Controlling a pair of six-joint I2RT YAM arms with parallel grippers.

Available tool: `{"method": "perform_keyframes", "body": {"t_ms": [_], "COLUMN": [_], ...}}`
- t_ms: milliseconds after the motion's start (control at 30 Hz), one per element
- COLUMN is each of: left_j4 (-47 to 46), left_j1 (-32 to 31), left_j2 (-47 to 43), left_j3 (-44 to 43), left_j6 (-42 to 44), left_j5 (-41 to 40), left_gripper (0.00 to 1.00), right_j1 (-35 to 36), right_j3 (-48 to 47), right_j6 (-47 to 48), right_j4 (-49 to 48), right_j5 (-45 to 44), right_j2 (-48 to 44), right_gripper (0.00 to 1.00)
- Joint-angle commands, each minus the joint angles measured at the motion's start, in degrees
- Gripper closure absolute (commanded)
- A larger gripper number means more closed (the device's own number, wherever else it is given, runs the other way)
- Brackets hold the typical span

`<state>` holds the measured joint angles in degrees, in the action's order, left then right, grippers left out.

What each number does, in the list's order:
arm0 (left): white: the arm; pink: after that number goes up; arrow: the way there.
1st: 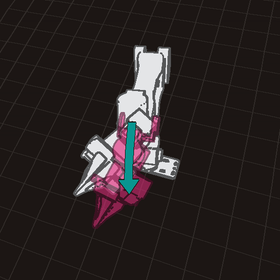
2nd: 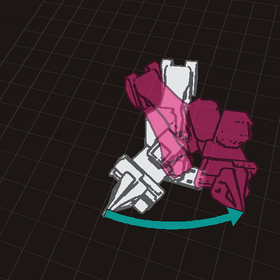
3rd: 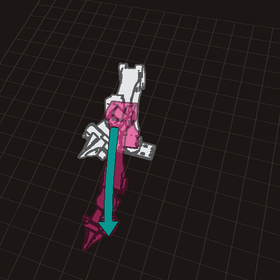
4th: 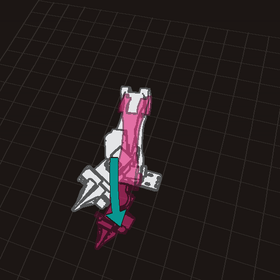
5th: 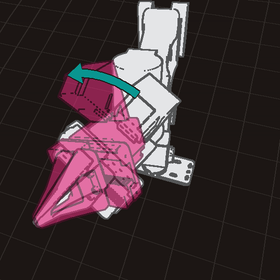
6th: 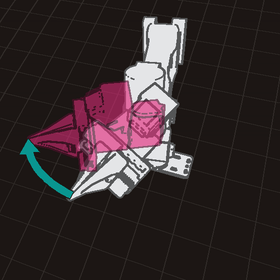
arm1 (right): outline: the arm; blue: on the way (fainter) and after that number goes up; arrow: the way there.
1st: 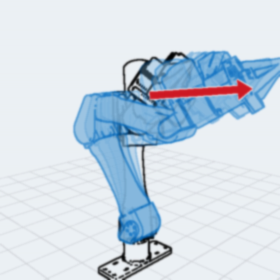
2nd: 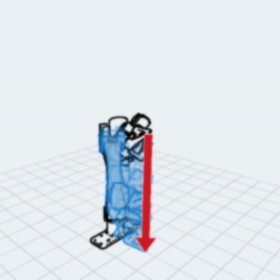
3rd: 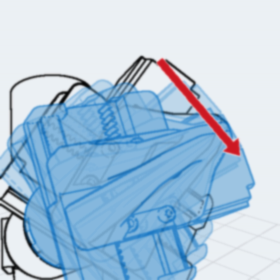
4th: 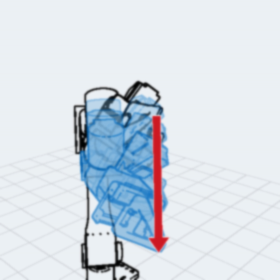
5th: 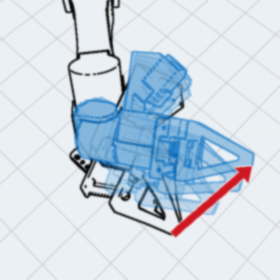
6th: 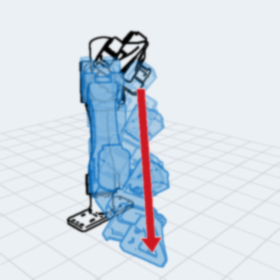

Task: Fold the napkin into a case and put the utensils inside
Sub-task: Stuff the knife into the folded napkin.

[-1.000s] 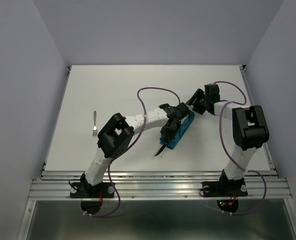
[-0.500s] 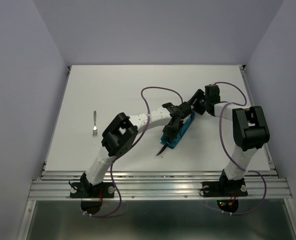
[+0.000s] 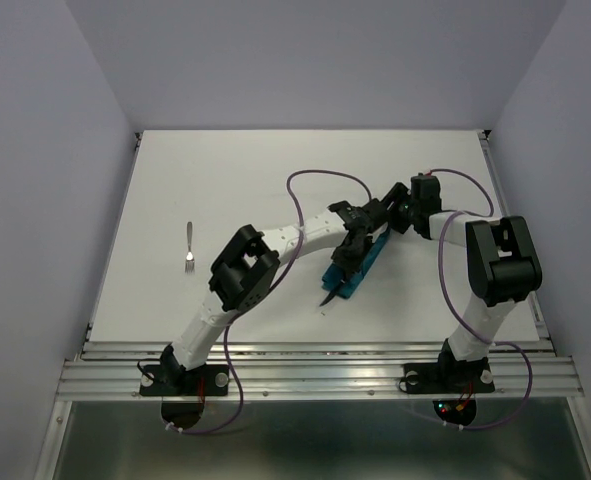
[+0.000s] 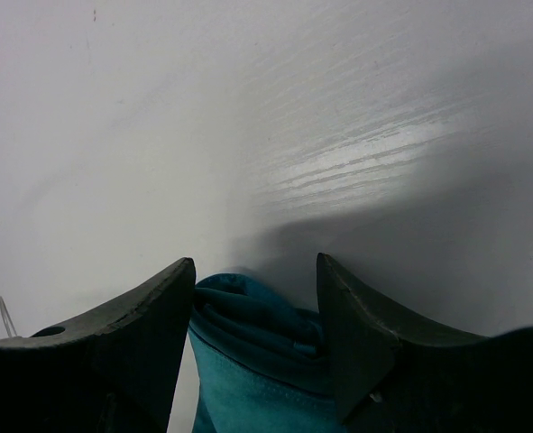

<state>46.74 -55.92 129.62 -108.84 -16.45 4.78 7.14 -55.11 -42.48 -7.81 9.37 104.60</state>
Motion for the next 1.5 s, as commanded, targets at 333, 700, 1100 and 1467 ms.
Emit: {"method": "perform_keyframes", "body": {"t_ms": [333, 700, 1100, 1467], "left_j4": [2.0, 2.0, 0.9, -0.9], "left_j1": [-0.3, 0.5, 1.7, 1.4], "left_j2": [3.2, 6.3, 6.3, 0.1], "left_j3": [-8.5, -13.5, -13.7, -5.4], "left_j6": [0.1, -2.4, -3.7, -3.5], "left_j5": [2.3, 2.9, 2.6, 1.4], "left_gripper": [1.00, 1.00, 0.72, 0.48], "right_j1": [0.2, 0.8, 0.8, 0.8], "right_j3": [3.3, 3.8, 3.9, 2.7], "right_j6": [0.3, 0.4, 0.4, 0.6], "right_j4": [3.8, 3.6, 3.6, 4.0], "right_j5": [0.0, 0.0, 0.0, 0.0], "right_j2": [-1.0, -1.8, -1.3, -0.4], "right_gripper": [0.38, 0.38, 0.38, 0.38]}}
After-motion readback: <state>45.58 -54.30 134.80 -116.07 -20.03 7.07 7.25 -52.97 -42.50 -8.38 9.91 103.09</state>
